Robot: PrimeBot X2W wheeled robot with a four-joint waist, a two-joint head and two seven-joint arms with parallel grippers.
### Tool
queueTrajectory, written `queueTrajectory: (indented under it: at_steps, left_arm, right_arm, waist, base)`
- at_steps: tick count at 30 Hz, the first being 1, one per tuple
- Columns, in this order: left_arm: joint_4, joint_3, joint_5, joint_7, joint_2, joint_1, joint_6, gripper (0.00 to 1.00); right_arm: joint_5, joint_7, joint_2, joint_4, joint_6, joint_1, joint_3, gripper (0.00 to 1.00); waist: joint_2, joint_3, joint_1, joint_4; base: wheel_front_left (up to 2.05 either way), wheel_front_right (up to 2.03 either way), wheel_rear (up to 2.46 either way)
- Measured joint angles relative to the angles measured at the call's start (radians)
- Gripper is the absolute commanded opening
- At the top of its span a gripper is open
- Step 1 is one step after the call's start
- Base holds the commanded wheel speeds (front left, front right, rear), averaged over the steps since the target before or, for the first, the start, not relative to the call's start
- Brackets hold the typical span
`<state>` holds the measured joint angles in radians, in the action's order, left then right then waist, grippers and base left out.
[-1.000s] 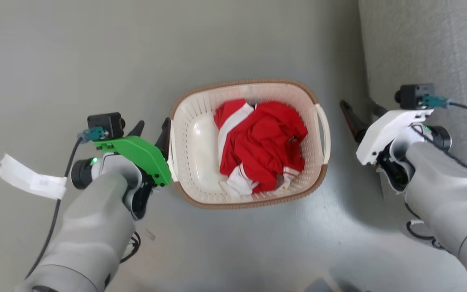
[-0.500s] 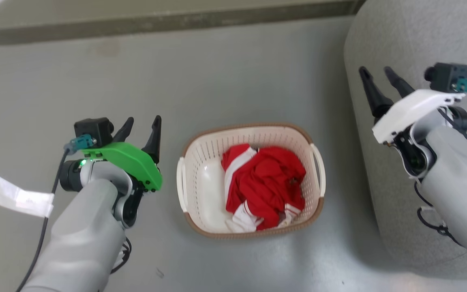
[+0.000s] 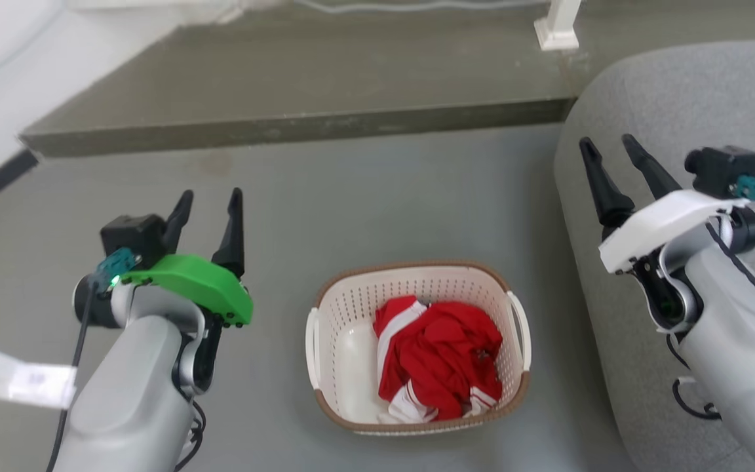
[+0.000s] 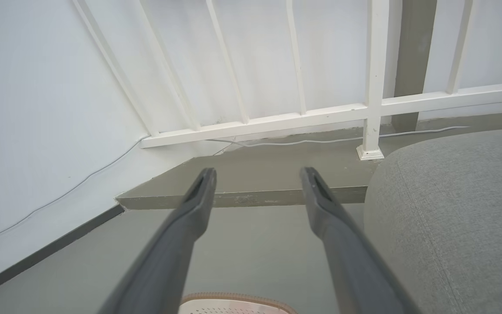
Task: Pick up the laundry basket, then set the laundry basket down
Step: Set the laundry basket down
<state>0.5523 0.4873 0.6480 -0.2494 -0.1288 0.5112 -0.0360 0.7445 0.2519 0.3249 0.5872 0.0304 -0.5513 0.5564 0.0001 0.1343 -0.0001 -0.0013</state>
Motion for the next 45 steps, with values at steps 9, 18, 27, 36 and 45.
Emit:
queueTrajectory:
  at_steps: [9,18,27,36,45]
  left_arm:
    - [-0.144,-0.086,-0.072,-0.002,-0.003,-0.110,-0.027,1.00]
    - [-0.245,-0.145,-0.136,-0.002,0.011,-0.212,-0.027,1.00]
    - [-0.290,-0.189,-0.180,-0.002,0.022,-0.306,-0.032,1.00]
    - [-0.332,-0.223,-0.199,-0.002,0.039,-0.348,-0.028,1.00]
    - [-0.342,-0.236,-0.216,-0.002,0.051,-0.376,-0.007,1.00]
  right_arm:
    - [-0.106,0.000,-0.007,-0.112,-0.034,0.094,-0.050,1.00]
    - [-0.160,0.000,-0.007,-0.202,-0.075,0.187,-0.133,1.00]
    - [-0.193,0.000,-0.027,-0.248,-0.075,0.264,-0.169,1.00]
    - [-0.221,0.000,-0.041,-0.278,-0.069,0.314,-0.193,1.00]
    - [-0.253,0.000,-0.055,-0.293,-0.057,0.341,-0.210,1.00]
  waist:
    - [0.0000,-0.062,0.0000,0.014]
    - [0.0000,-0.086,0.0000,0.016]
    - [0.0000,-0.099,0.0000,-0.004]
    - [0.0000,-0.099,0.0000,-0.007]
    - [0.0000,-0.097,0.0000,-0.007]
  base:
    - [0.00,0.00,0.00]
    - [0.00,0.00,0.00]
    - [0.00,0.00,0.00]
    - [0.00,0.00,0.00]
    - [0.00,0.00,0.00]
